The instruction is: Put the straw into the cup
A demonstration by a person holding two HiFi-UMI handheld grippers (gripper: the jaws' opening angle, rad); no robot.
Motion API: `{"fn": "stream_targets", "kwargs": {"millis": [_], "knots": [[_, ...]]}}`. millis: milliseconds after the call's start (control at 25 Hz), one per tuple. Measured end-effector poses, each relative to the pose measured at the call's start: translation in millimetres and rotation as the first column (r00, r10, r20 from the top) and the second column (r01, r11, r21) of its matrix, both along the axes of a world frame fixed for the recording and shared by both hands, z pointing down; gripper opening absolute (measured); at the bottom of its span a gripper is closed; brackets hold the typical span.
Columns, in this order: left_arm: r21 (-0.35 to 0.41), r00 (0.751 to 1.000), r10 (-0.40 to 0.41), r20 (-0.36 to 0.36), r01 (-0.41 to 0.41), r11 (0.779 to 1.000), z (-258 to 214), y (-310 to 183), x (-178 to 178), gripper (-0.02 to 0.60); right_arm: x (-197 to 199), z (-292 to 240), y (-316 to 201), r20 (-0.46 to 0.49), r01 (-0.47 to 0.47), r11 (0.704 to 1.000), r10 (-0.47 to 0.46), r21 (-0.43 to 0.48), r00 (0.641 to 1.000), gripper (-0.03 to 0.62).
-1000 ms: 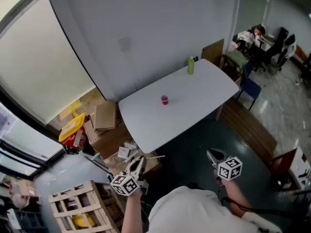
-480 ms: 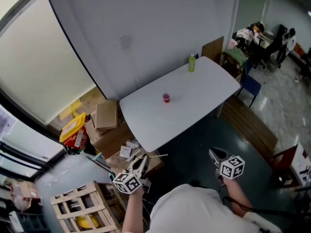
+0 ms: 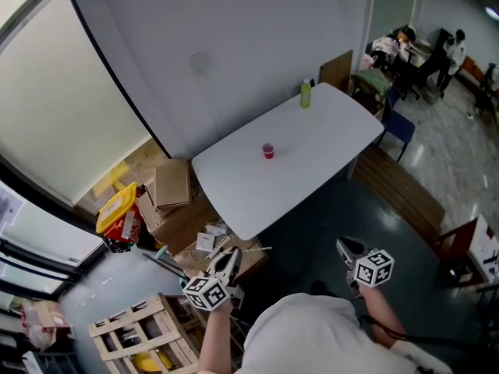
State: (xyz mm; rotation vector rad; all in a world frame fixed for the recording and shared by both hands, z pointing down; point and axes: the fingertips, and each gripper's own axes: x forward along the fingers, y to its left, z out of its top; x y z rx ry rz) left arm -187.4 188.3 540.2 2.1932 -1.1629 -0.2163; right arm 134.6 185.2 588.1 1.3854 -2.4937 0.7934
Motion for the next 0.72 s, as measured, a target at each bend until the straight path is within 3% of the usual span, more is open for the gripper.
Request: {"fn": "stream_targets", "kwargs": {"millis": [440, 720], "knots": [[-0.042, 0.999, 0.031, -0.019, -0.032, 0.999, 24, 12, -18, 0.023, -20, 11, 28, -0.031, -0.016, 0.999, 0.015, -0.035, 0.999, 0.043], [-0.065, 1.0, 0.011, -0.018, -0.012, 0.998, 32, 1, -9, 0.023, -13, 20, 9, -0.026, 0.005, 0.997, -0.007, -0.074, 1.0, 0.044]]}}
